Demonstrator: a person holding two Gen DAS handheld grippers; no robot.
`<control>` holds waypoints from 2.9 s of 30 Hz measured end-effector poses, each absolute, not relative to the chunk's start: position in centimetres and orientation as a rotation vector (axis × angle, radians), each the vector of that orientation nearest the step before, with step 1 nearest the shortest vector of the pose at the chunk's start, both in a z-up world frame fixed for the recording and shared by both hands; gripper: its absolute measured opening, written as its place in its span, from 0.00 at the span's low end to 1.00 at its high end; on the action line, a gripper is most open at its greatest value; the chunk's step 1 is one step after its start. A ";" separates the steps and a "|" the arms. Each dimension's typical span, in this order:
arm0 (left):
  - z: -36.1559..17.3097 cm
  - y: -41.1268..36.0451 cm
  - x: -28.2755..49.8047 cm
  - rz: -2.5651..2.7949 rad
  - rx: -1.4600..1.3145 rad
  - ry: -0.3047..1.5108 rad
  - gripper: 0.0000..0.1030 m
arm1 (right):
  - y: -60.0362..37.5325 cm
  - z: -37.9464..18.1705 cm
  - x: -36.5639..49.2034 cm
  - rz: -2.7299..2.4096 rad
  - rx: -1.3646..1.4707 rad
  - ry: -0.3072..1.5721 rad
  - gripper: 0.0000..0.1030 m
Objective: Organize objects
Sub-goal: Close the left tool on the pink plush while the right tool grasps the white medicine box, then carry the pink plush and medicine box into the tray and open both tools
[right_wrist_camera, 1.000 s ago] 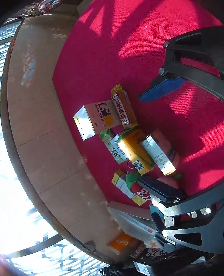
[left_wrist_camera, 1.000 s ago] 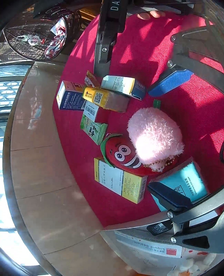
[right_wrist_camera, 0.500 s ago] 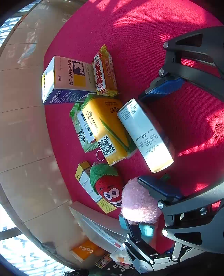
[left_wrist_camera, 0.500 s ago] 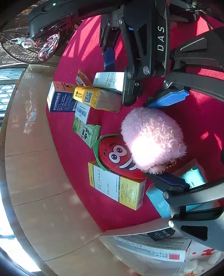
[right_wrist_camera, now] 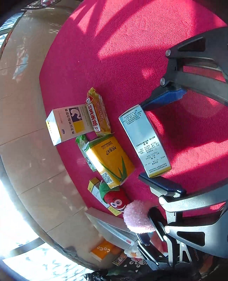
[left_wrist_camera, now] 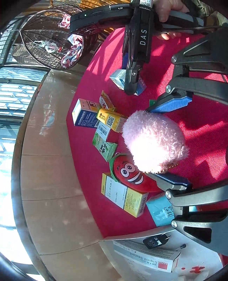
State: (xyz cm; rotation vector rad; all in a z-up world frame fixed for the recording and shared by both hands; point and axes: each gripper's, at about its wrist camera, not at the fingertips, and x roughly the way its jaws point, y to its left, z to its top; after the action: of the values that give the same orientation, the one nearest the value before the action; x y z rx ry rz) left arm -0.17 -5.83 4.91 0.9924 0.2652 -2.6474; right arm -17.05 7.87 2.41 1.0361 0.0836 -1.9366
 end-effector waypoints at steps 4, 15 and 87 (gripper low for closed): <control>6.3 -5.6 0.5 -2.656 0.930 0.280 0.60 | 8.3 4.2 -16.7 -1.949 0.991 0.047 0.71; 8.4 -5.6 2.3 -2.648 0.817 0.314 0.60 | 7.6 7.1 -14.3 -1.921 0.886 0.039 0.71; 10.1 -20.9 18.7 -2.336 0.257 0.588 0.60 | -9.0 16.4 -0.6 -1.755 0.561 0.286 0.71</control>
State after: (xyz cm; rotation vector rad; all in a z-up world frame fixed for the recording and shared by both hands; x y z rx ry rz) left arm 18.73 -20.86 10.07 0.2574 0.5878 -2.3357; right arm -0.57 -9.01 16.36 0.5612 0.2860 -1.7552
